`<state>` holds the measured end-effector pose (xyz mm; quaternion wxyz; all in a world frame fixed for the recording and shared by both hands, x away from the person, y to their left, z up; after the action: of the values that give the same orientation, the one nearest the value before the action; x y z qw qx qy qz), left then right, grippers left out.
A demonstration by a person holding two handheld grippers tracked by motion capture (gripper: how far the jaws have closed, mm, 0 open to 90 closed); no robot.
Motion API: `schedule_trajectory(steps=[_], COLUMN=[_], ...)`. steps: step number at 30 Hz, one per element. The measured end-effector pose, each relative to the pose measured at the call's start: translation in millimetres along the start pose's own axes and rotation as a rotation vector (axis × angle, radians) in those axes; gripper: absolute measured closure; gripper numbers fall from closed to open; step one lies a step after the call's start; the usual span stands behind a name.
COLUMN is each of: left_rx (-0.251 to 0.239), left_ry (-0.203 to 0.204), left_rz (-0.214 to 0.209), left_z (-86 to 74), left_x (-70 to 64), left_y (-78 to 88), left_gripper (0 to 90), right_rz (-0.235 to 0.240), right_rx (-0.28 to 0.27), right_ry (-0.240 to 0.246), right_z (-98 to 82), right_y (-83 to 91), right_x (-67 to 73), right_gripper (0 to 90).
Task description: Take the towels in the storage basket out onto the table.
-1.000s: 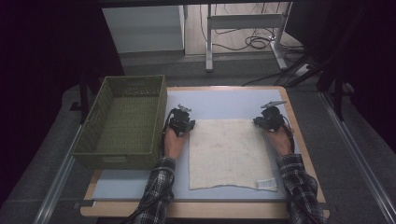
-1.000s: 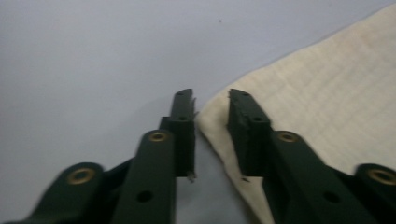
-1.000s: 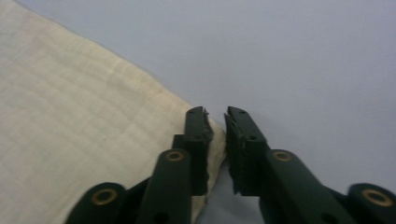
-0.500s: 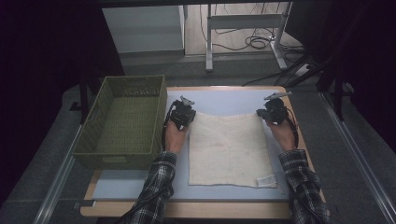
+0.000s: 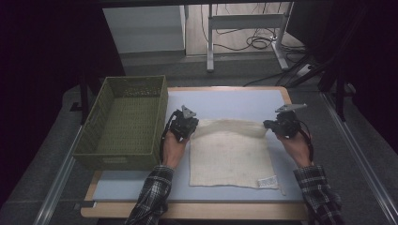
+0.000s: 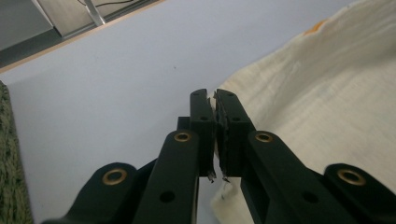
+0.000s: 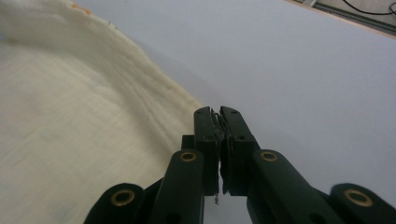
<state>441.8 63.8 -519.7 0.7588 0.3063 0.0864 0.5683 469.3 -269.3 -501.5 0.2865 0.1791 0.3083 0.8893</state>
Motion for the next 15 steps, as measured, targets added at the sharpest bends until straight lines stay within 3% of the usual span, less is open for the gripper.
schedule_trajectory(steps=[15], left_rx=[-0.058], left_ry=[-0.019], left_rz=[-0.110], left_z=[-35.9], left_x=[-23.5], left_y=[40.8], left_gripper=[86.2], right_rz=[0.068], right_rx=[-0.034], right_ry=[-0.011], right_z=[-56.8], right_y=[31.4], right_x=[37.4], right_gripper=[86.0])
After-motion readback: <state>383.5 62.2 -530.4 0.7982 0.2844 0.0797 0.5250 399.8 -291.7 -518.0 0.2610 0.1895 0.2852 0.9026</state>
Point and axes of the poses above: each handheld gripper's, and its own axes: y roughly backward along the jaws, z roughly out of its top, x roughly to its left, the point moved 5 cm from there along -y, roughly forward along the jaws, and after that the axes turned 15 degrees about z, right-handed, at the moved point
